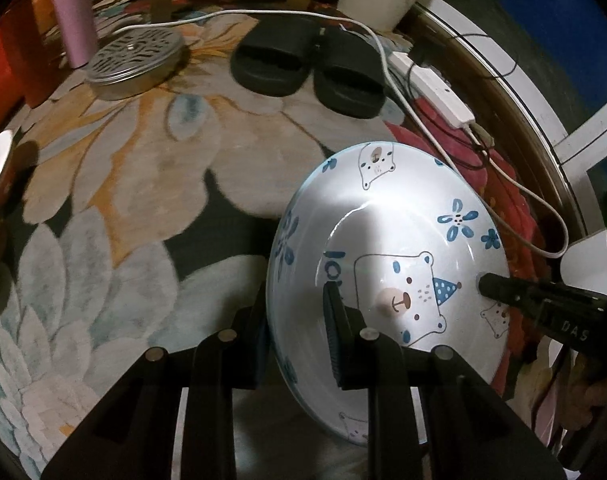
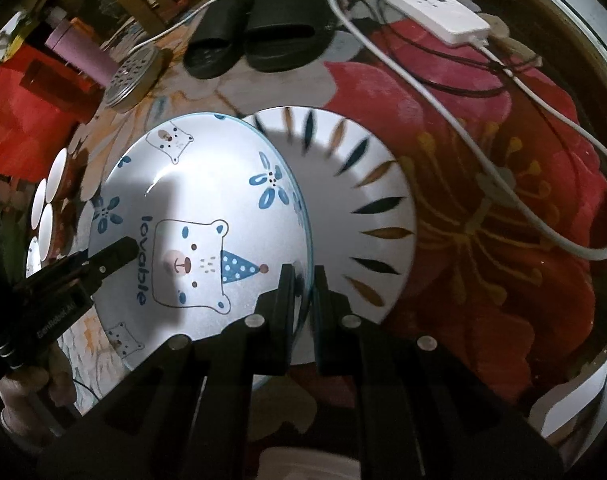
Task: Organize plates and bowls
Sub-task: 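Lower the bear-print plate onto the leaf plate and open both grippers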
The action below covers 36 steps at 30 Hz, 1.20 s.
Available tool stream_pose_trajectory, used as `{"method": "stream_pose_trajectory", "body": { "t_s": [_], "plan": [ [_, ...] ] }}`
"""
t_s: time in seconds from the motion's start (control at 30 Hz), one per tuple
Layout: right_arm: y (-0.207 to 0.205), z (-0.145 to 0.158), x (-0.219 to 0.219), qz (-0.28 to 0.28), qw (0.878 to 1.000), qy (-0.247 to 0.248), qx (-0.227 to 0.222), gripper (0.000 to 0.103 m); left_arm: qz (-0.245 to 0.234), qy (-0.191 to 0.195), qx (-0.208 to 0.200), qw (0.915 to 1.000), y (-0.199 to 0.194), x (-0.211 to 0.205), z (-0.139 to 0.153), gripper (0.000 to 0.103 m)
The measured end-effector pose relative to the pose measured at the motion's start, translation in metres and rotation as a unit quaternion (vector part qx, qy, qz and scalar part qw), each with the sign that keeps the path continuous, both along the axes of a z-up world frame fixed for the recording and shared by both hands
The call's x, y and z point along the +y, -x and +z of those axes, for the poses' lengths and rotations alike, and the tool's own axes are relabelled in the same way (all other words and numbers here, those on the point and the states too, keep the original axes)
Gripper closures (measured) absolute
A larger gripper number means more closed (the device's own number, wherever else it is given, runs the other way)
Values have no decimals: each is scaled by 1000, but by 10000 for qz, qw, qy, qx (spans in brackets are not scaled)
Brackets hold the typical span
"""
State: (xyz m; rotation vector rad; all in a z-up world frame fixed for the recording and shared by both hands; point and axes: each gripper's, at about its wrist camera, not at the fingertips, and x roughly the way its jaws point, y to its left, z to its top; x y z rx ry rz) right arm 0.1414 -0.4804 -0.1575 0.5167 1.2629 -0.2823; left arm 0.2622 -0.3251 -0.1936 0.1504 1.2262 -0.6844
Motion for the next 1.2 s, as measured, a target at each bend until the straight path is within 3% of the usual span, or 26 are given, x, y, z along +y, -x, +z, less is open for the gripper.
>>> {"method": "stream_pose_trajectory", "body": {
  "t_s": [0.33,0.63,0.77,0.87,0.97,1.03,1.1,1.2],
  "plan": [
    [15,-13,-29,-310,9994,-16,143,94,-275,-203,28,9994,13,-37,-15,79],
    [8,-22,-35,-279,9994,50,196,93,-221,-362,89,9991,8,-44,-23,79],
    [5,-25,-40,-310,9993,111,181,92,-163,-329,293,9989,4,-47,-27,79],
    [4,-25,-42,-287,9993,147,165,92,-140,-230,432,9987,2,-47,-28,72],
    [5,-26,-42,-335,9992,139,154,92,-222,-60,601,9979,3,-49,-28,51],
    [3,-27,-42,-370,9992,104,143,92,-312,59,736,9968,5,-52,-27,30],
    [3,-28,-43,-418,9990,35,128,92,-342,103,816,9960,7,-55,-27,22],
    [4,-28,-46,-492,9987,-38,106,92,-325,96,837,9959,10,-57,-25,19]
  ]
}}
